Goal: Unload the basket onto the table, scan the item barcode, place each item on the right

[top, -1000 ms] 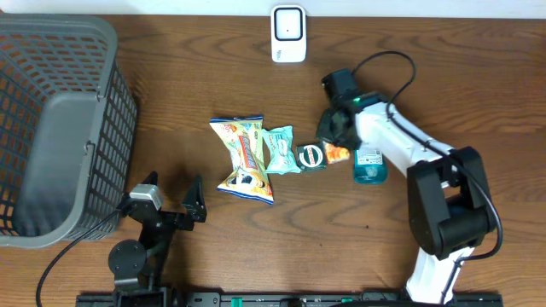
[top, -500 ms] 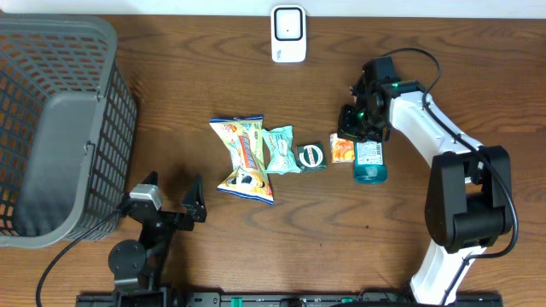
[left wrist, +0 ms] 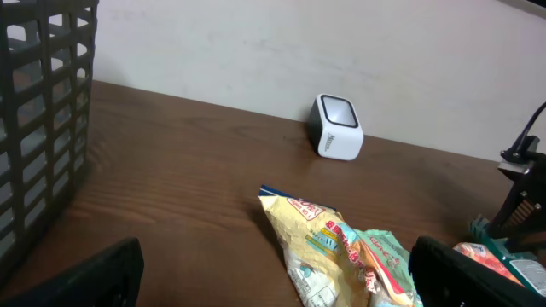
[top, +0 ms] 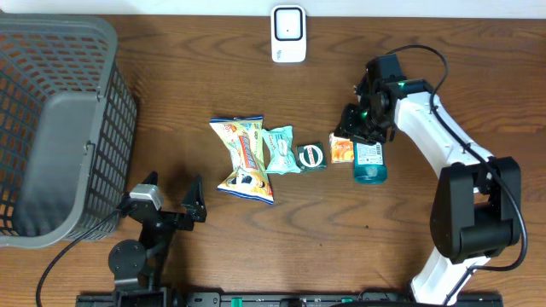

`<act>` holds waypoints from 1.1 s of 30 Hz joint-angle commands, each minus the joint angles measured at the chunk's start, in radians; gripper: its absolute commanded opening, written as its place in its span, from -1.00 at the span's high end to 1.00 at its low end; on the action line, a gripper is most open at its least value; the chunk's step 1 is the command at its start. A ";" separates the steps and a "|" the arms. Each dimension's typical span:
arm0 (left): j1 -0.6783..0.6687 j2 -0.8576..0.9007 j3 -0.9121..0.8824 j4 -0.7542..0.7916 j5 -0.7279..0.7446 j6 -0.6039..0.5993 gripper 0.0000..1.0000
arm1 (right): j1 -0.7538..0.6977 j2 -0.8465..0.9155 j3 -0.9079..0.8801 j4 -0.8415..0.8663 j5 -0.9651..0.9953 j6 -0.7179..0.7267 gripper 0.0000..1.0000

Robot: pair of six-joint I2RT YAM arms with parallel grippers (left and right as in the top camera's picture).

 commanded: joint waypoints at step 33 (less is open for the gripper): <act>-0.003 -0.007 -0.019 -0.032 0.009 0.002 -0.95 | 0.039 0.085 -0.037 0.127 0.245 0.364 0.30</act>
